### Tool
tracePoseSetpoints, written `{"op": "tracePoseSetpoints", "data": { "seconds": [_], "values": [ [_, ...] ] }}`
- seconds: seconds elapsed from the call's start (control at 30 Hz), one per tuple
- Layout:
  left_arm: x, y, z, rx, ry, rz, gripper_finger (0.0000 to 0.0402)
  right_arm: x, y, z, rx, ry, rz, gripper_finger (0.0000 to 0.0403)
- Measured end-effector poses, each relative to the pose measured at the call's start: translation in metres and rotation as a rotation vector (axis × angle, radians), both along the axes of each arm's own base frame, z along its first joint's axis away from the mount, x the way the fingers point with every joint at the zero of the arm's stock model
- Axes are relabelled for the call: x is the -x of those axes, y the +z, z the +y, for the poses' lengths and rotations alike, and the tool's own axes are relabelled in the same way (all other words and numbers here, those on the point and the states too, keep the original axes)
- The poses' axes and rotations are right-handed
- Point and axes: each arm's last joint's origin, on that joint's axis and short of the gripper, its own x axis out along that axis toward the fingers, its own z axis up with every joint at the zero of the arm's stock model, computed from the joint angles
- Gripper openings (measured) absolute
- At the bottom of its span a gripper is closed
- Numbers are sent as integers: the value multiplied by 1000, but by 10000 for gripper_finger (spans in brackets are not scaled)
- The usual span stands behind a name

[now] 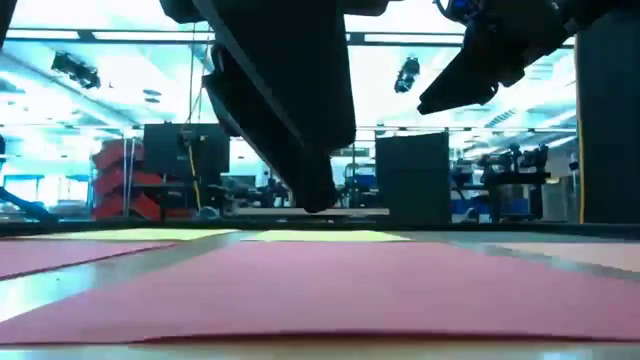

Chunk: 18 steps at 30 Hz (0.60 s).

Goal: Organize paper
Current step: Stack the yellow paper on top of the yellow paper

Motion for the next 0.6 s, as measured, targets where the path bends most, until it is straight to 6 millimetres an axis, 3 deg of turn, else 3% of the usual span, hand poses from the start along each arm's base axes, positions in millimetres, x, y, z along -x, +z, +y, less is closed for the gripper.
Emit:
{"op": "tracePoseSetpoints", "data": {
  "seconds": [0.13, 0.27, 0.47, 0.6],
  "values": [
    [-1, 6, -1, -15, -38, -18, 206, 0, 0, 0, 0, 0, 0, 162],
    [2, 9, -1, -152, -74, -66, 207, 0, 0, 0, -3, 7, 1, 162],
    [28, 31, 18, -450, 20, -25, 207, 0, 0, 2, -8, 25, 5, 162],
    [52, 49, 36, -529, 90, -56, 207, 0, 0, 3, -15, 35, 6, 162]
  ]
}}
